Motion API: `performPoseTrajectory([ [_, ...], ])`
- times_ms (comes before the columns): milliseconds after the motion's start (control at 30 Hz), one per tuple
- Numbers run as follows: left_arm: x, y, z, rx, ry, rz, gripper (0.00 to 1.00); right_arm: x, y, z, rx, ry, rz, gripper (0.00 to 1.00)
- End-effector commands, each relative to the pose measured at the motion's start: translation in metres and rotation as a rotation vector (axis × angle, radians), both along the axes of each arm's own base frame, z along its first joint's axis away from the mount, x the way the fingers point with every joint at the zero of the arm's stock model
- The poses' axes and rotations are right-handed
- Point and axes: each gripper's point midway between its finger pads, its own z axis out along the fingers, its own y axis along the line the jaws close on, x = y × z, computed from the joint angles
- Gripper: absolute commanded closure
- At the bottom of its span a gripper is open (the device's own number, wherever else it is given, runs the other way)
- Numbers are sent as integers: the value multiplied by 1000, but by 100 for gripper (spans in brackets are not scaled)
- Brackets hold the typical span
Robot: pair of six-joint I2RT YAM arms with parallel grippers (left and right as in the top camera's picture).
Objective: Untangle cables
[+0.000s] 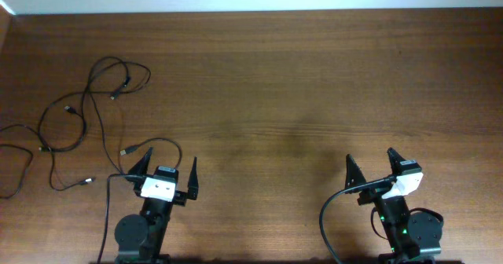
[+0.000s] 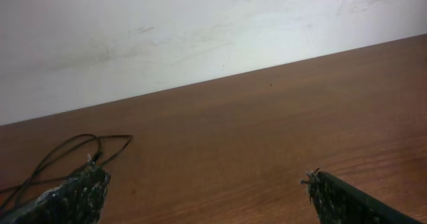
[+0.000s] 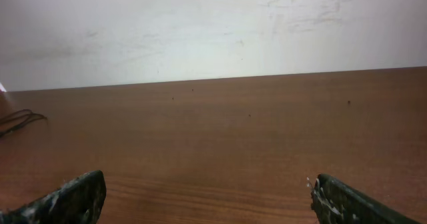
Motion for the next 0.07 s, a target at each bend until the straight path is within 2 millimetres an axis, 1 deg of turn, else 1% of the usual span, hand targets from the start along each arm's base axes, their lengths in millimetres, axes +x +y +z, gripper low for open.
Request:
performPoseTrajectory([
  [0,0,0,-3,6,12,1,1,0,1,-2,3,3,1,1],
  [33,0,0,-3,6,12,1,1,0,1,-2,3,3,1,1],
])
